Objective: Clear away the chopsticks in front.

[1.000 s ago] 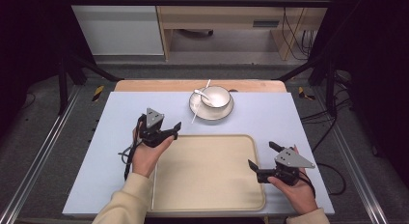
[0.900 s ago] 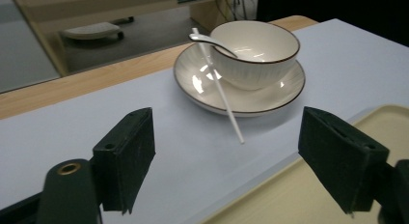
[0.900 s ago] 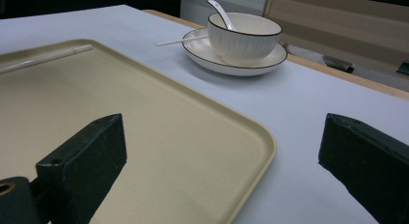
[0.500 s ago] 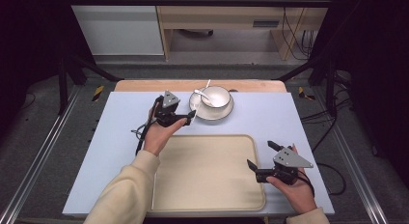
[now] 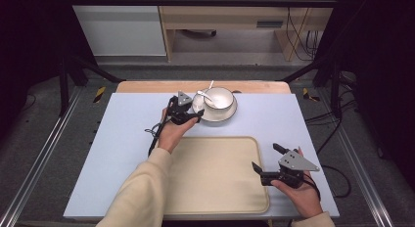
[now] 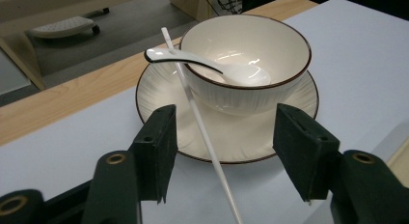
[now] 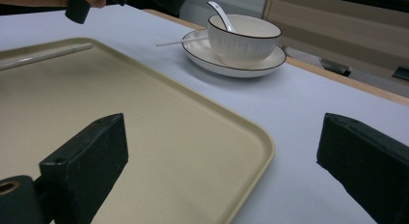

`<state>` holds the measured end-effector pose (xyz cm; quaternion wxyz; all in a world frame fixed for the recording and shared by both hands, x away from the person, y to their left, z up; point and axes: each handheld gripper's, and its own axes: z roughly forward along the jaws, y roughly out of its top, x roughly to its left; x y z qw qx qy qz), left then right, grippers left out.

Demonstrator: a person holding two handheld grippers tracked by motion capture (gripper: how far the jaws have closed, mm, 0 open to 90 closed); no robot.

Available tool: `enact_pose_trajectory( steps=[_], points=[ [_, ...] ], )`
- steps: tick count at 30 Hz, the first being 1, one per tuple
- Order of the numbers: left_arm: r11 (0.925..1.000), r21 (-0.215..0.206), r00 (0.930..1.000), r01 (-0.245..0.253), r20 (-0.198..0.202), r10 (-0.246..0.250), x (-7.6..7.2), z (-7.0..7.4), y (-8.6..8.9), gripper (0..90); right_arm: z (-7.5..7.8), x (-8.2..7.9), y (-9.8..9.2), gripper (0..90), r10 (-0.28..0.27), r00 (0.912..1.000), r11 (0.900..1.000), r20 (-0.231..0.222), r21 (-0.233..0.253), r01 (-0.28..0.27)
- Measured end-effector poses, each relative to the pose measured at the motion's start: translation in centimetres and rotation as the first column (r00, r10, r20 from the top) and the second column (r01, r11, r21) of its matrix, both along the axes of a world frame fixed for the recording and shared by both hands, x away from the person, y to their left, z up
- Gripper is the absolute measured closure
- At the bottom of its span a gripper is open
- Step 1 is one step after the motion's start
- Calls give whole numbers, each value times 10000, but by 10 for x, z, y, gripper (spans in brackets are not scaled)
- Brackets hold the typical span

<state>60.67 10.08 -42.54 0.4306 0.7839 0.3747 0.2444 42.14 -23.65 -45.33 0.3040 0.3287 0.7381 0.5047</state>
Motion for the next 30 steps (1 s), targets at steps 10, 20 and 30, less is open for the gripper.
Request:
enact_pose_trajectory(
  steps=[10, 20, 30],
  points=[
    [9976, 454, 9963, -528, -658, 557, 16, -10, -11, 547, 0, -1, 2, 46, 67, 10000, 9999, -62, -91, -68],
    [9941, 636, 9894, -882, -1098, 948, 31, -22, -21, 642, -1, 0, 0, 48, 1, 9999, 10000, -130, -43, -2],
    [9908, 584, 9824, -1218, -1351, 1287, 37, -34, -25, 749, -1, -1, -1, 48, -13, 9999, 10000, -135, -1, 13]
  ],
)
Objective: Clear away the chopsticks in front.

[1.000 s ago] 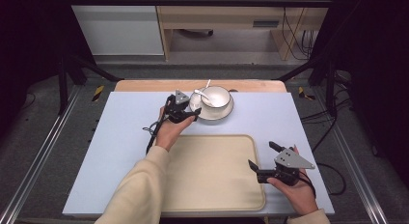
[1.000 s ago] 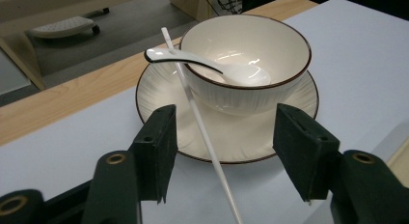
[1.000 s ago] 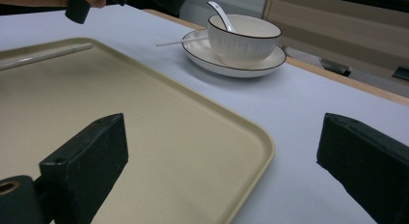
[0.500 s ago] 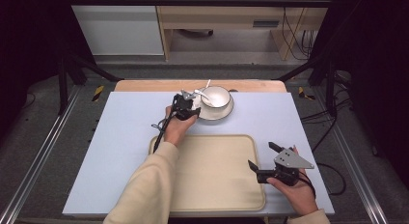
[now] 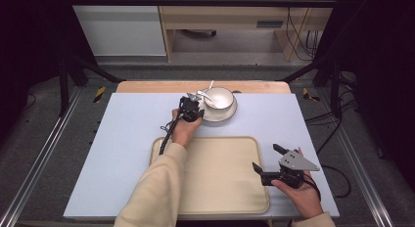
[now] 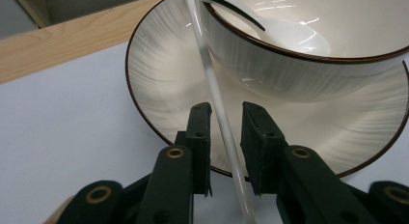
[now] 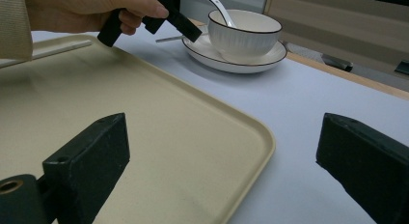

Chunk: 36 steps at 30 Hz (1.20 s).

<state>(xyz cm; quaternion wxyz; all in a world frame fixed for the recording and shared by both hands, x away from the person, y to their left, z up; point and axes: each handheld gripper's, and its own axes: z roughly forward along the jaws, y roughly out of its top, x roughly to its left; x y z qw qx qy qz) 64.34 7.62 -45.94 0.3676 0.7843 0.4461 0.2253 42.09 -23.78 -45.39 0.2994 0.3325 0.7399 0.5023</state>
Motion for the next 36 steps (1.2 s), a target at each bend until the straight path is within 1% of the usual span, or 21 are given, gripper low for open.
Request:
enact_pose_trajectory(
  steps=[1, 3, 5, 7, 10, 12, 13, 15, 17, 21, 24, 26, 28, 31, 36],
  points=[
    [10000, -17, 10000, -38, -2, 38, 0, 0, 0, 749, 0, 0, 0, 48, -5, 10000, 10000, -12, -5, 5],
    [9996, -109, 9997, -243, 36, 243, 0, -1, -2, 786, 0, 0, 0, 48, 0, 10000, 10000, -28, 4, 0],
    [9994, -152, 9995, -299, 62, 300, 0, -1, -2, 801, 0, 0, 0, 48, 10, 10000, 10000, -27, -4, -10],
    [9987, -130, 9988, -486, 83, 487, -1, 0, -2, 829, 0, 0, 0, 48, 11, 10000, 10000, -41, 1, -11],
    [9969, -156, 9969, -772, 119, 774, -1, 1, -1, 850, -1, 0, 0, 48, 2, 10000, 10000, -80, 22, -2],
    [9966, -168, 9966, -804, 135, 807, -1, 2, 1, 854, -1, 0, 0, 48, 9, 10000, 10000, -77, 21, -9],
    [9959, -45, 9955, -905, 274, 906, -3, 3, 1, 854, -1, 0, 0, 48, 20, 10000, 10000, -70, 21, -20],
    [9948, -69, 9941, -1016, 378, 1018, -5, 6, 3, 855, -1, 0, 0, 48, 15, 10000, 10000, -82, 25, -15],
    [9928, -275, 9917, -1162, 516, 1175, -8, 11, 8, 855, -1, 0, 0, 48, 19, 10000, 10000, -84, 23, -19],
    [9922, -340, 9911, -1200, 533, 1217, -12, 14, 11, 856, -1, 0, 1, 48, 31, 10000, 10000, -75, 0, -31],
    [9904, -384, 9893, -1326, 569, 1347, -17, 17, 16, 856, -1, 0, 1, 48, 31, 10000, 10000, -71, 6, -31],
    [9887, -455, 9873, -1428, 639, 1456, -20, 19, 20, 857, 0, 0, 1, 48, 29, 10000, 10000, -57, 20, -29],
    [9865, -644, 9853, -1503, 724, 1548, -23, 22, 24, 857, 0, 0, 1, 48, 29, 10000, 10000, -69, 21, -29],
    [9837, -816, 9829, -1605, 779, 1669, -29, 24, 30, 857, -1, 1, 2, 48, 54, 10000, 10000, -68, 7, -54],
    [9772, -1123, 9791, -1800, 751, 1890, -39, 29, 41, 857, -1, 0, 2, 48, 49, 10000, 10000, -70, 7, -49]
  ],
)
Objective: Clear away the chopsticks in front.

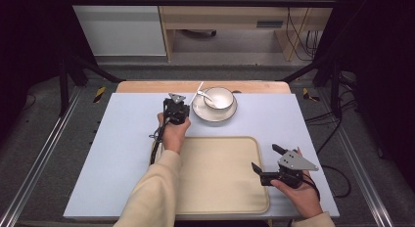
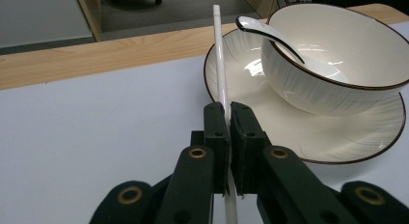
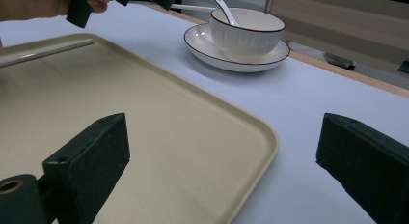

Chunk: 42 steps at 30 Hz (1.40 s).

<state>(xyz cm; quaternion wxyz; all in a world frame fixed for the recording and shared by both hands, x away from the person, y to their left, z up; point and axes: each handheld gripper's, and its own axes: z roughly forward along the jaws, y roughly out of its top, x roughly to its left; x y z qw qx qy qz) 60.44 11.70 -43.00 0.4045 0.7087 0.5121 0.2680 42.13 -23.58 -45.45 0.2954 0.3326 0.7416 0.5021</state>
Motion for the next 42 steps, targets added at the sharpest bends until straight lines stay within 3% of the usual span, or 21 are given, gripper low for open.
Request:
enact_pose_trajectory(
  steps=[2, 4, 10, 17, 21, 27, 31, 32, 35, 42],
  points=[
    [9998, -173, 10000, -31, 47, 31, -6, 3, 3, 857, 0, 0, 0, 48, 1, 10000, 10000, 3, -6, -1],
    [10000, -2, 9999, -75, 119, 75, -14, 7, 5, 857, 0, 0, 0, 47, 4, 10000, 10000, -5, 7, -4],
    [9999, -78, 9995, -125, 278, 127, -40, 14, 12, 857, 1, 0, 0, 27, -54, 10000, 9998, -34, 190, 55],
    [9965, -682, 9979, -492, 394, 519, -69, 16, 27, 857, 2, -2, -1, 30, -41, 10000, 9998, 6, 212, 41],
    [9962, -528, 9960, -697, 515, 724, -98, 17, 36, 857, 2, -2, -2, 31, -94, 10000, 9997, 14, 225, 94],
    [9882, -1170, 9903, -990, 857, 1094, -132, 18, 49, 857, 2, -2, -3, 31, 2, 10000, 9997, 55, 259, -3],
    [9857, -1233, 9846, -1152, 1175, 1298, -158, 21, 52, 857, 3, -3, -3, 32, -63, 10000, 9995, 40, 299, 62],
    [9857, -1233, 9846, -1152, 1175, 1298, -158, 21, 52, 857, 3, -3, -3, 32, -63, 10000, 9995, 40, 299, 62],
    [9785, -1611, 9807, -1289, 1258, 1499, -180, 17, 54, 857, 3, -3, -4, 32, -103, 9999, 9995, 54, 315, 102],
    [9770, -1588, 9785, -1423, 1266, 1631, -206, 8, 49, 857, 3, -3, -4, 32, -101, 9999, 9995, 36, 312, 100]
  ],
)
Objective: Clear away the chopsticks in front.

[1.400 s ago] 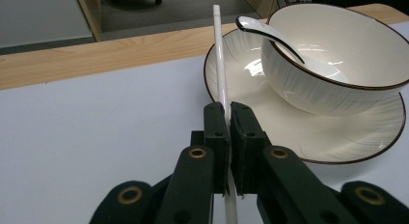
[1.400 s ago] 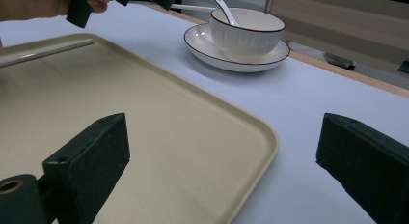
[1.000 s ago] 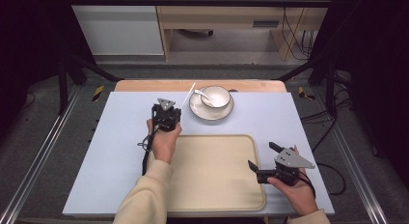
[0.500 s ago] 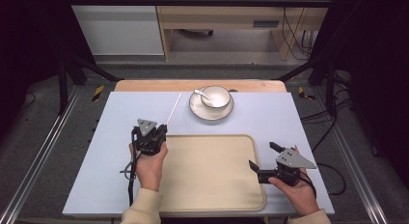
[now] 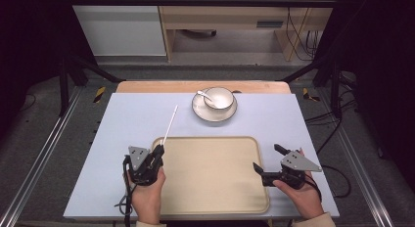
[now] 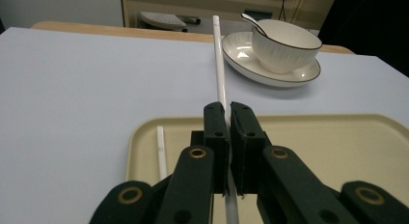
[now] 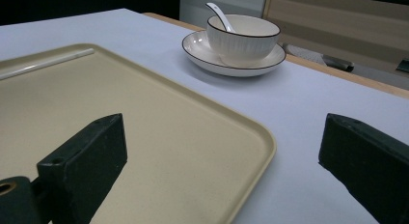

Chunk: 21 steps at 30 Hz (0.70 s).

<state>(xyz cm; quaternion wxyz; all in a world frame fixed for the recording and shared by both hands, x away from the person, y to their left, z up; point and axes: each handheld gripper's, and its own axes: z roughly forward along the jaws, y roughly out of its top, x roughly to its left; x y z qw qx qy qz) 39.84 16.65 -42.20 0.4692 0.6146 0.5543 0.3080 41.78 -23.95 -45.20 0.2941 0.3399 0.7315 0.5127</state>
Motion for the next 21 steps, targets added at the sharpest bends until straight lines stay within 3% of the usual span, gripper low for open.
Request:
enact_pose_trajectory(
  steps=[5, 14, 21],
  points=[
    [9996, -79, 9996, -263, -74, 263, -25, -13, -7, 857, 0, 0, -1, 34, -68, 10000, 9999, -30, 99, 68],
    [9994, 85, 9991, -346, -236, 348, -49, -28, -14, 857, 0, 0, -1, 35, -54, 10000, 10000, -36, 65, 54],
    [9957, 93, 9932, -916, -712, 921, -63, -48, -4, 857, -1, 0, 0, 35, -9, 10000, 10000, -28, -16, 9]
  ],
)
